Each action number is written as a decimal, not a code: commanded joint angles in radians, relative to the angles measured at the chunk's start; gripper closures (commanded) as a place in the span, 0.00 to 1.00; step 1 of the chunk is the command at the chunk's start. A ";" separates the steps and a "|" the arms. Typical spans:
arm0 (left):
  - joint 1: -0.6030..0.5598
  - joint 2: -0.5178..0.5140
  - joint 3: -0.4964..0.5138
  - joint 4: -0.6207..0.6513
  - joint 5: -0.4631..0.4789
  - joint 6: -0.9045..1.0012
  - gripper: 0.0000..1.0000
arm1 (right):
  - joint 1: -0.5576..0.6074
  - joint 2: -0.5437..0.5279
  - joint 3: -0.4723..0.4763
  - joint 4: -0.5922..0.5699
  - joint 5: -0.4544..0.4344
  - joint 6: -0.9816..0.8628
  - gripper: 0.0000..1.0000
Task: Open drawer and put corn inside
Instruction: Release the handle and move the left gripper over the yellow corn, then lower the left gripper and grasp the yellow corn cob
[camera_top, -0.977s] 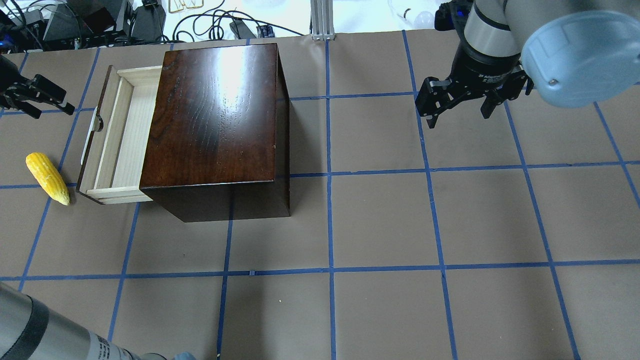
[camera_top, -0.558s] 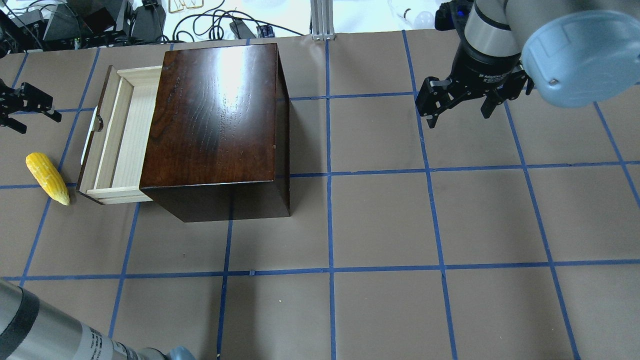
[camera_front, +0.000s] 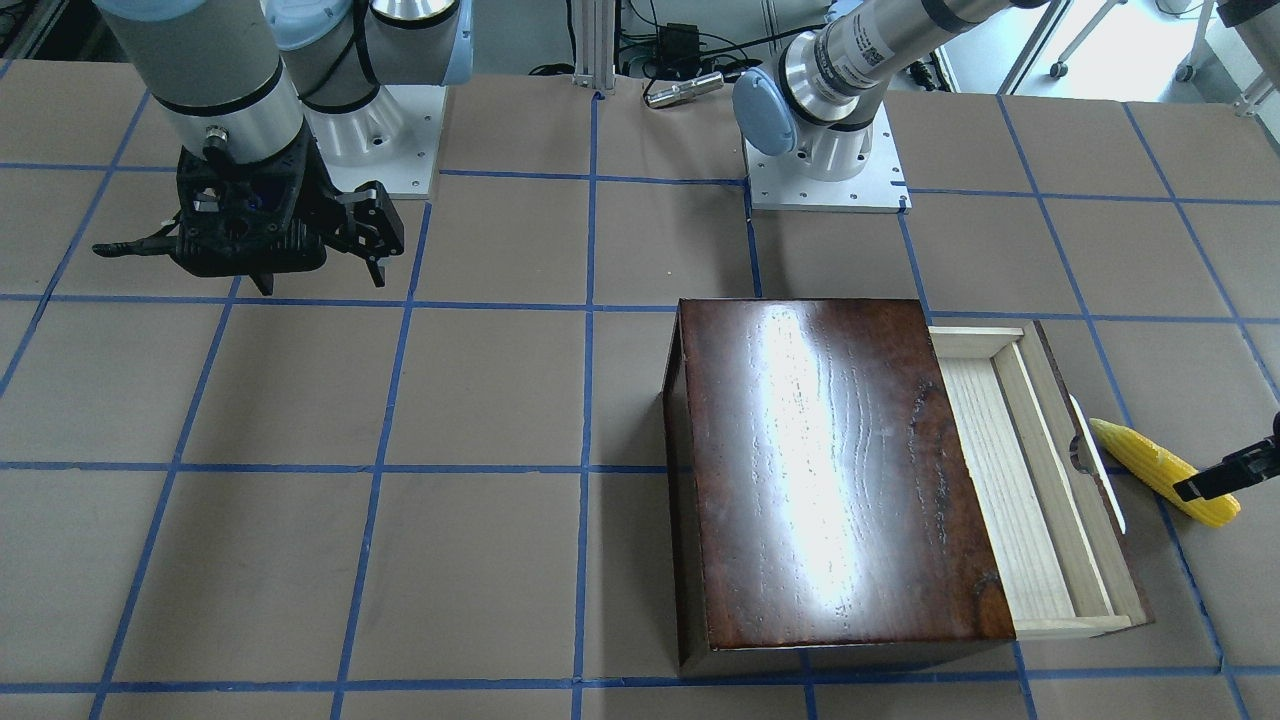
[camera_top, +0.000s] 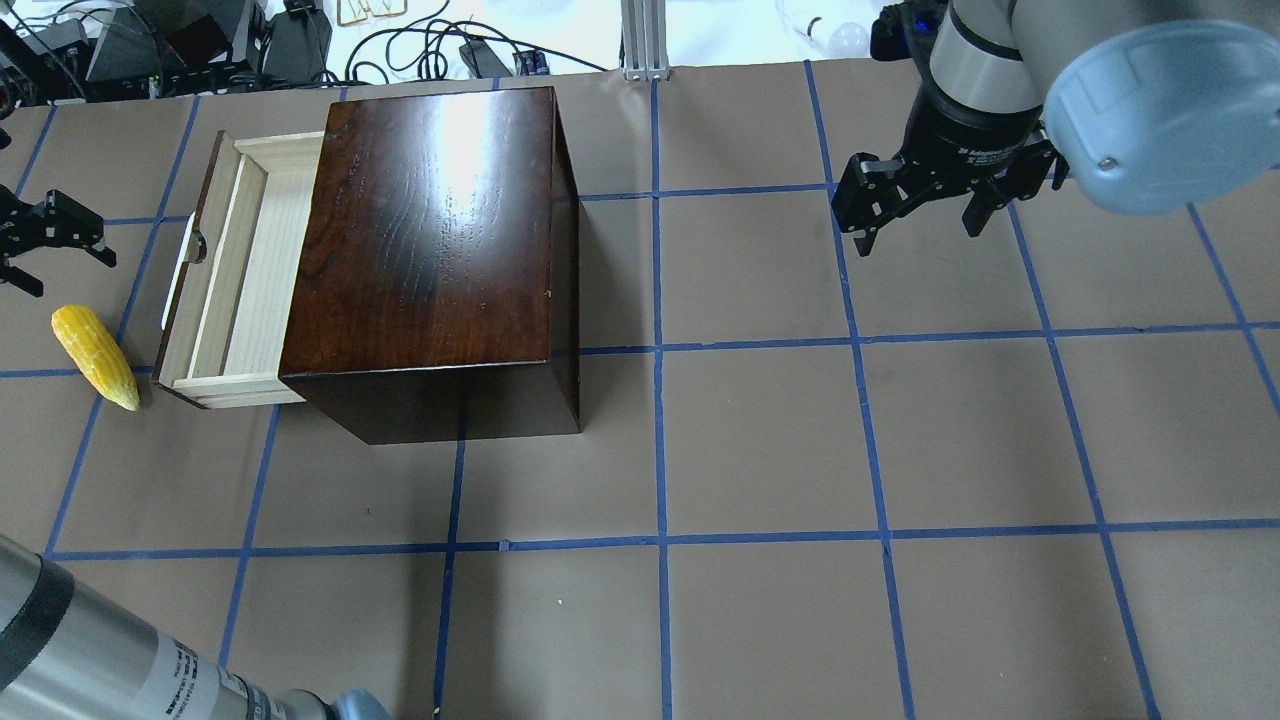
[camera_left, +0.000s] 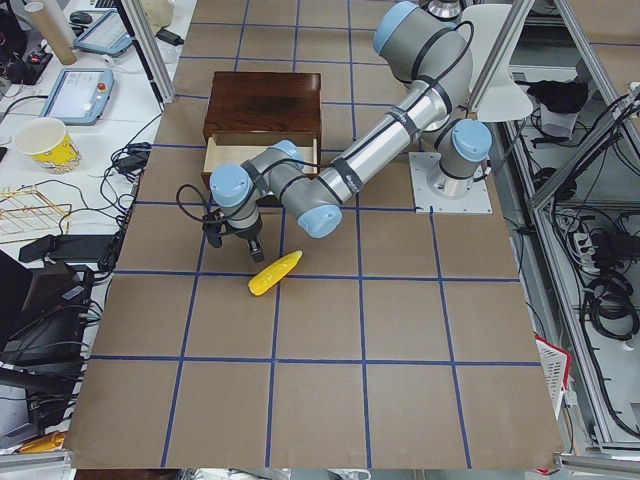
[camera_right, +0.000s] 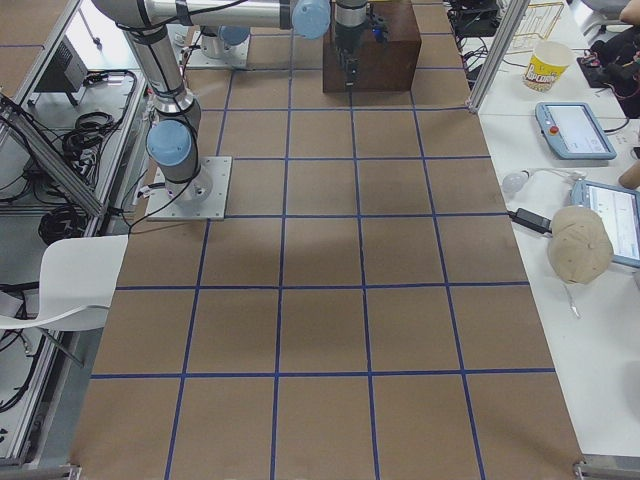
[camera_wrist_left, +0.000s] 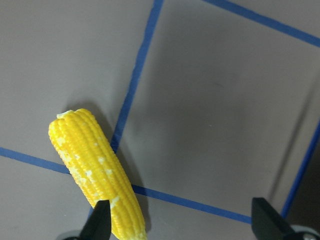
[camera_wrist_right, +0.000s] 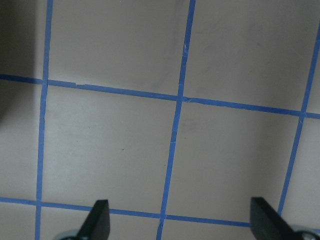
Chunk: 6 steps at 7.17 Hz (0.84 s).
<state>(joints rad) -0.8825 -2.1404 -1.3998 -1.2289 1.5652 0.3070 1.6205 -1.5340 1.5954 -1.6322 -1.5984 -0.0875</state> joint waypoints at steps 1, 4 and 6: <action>0.016 -0.026 -0.056 0.115 0.041 -0.034 0.00 | 0.001 0.000 0.002 0.000 0.000 0.000 0.00; 0.025 -0.026 -0.061 0.106 0.123 -0.051 0.00 | 0.001 0.000 0.000 0.000 0.000 0.000 0.00; 0.025 -0.051 -0.061 0.115 0.119 -0.086 0.00 | -0.002 0.000 0.002 0.000 0.000 0.000 0.00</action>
<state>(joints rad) -0.8578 -2.1771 -1.4607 -1.1186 1.6817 0.2451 1.6206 -1.5340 1.5959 -1.6322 -1.5984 -0.0874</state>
